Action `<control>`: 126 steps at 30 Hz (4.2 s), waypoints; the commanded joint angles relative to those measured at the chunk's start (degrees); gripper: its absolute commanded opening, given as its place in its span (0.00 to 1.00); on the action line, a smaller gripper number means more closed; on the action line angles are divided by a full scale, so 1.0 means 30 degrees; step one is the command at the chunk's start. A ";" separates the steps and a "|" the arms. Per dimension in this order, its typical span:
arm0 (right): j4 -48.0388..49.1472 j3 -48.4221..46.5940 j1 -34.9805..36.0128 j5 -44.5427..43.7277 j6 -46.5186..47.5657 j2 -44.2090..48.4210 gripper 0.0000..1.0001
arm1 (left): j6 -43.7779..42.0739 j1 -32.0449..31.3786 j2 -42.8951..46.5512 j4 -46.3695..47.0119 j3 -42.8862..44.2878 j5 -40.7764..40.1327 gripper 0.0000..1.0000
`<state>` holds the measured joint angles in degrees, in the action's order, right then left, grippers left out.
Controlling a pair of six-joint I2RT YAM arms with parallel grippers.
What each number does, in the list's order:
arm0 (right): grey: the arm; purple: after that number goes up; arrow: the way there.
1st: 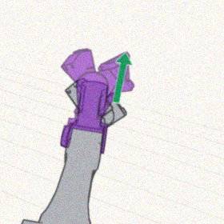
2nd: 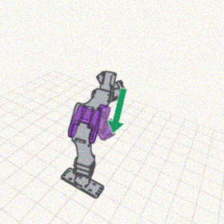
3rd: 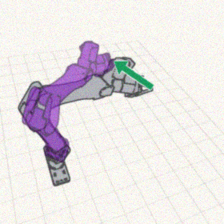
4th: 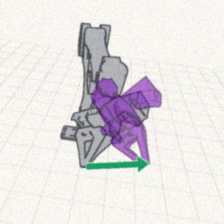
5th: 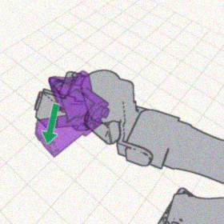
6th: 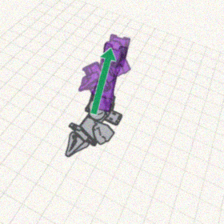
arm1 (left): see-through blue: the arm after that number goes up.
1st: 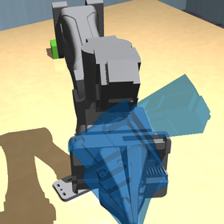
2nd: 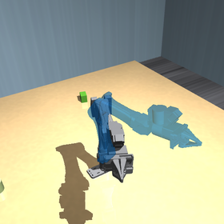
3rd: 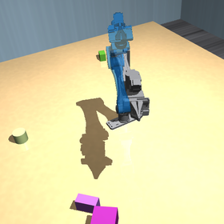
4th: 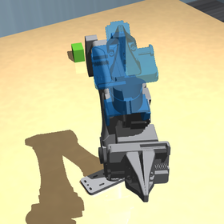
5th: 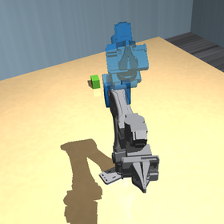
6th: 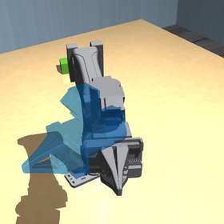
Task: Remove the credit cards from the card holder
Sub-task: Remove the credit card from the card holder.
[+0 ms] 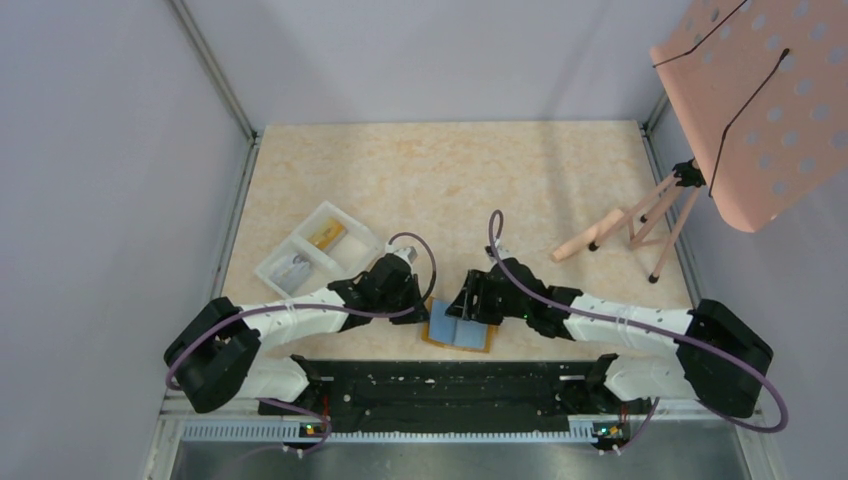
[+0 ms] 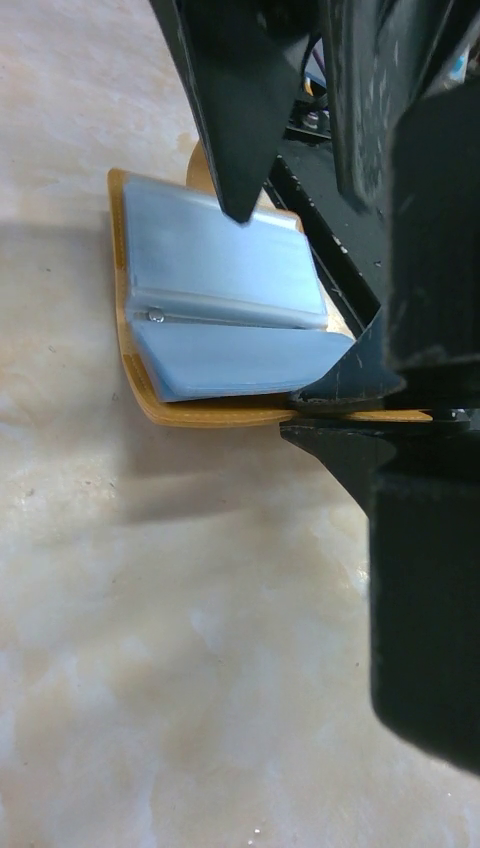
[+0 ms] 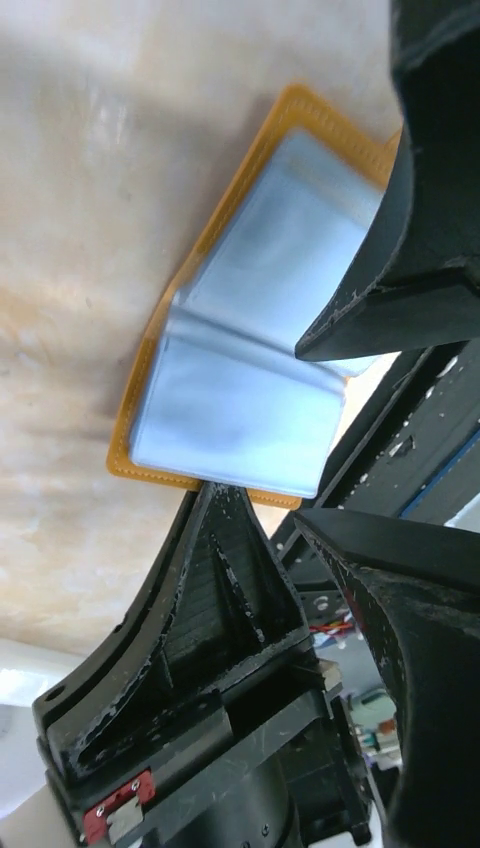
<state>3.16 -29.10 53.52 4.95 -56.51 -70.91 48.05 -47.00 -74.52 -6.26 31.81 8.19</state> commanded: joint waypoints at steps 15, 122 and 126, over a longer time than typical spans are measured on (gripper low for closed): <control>-0.3517 0.0870 0.0135 -0.3099 -0.1441 0.2245 0.55 | 0.1251 -0.0095 0.1387 0.0769 -0.0929 -0.0897 0.00; 0.3094 0.0587 0.0187 0.0856 -0.0248 0.0769 0.26 | 0.0317 -0.0109 0.3869 -0.4219 0.1983 -0.2881 0.39; 0.4922 0.0531 0.0238 0.1726 -0.0629 -0.1204 0.25 | 0.0133 -0.0094 0.3105 -0.2901 0.1299 -0.1589 0.31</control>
<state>8.47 -27.44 53.63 5.65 -56.71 -70.32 49.95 -47.05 -64.14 -19.73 36.51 0.23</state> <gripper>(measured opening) 0.256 0.345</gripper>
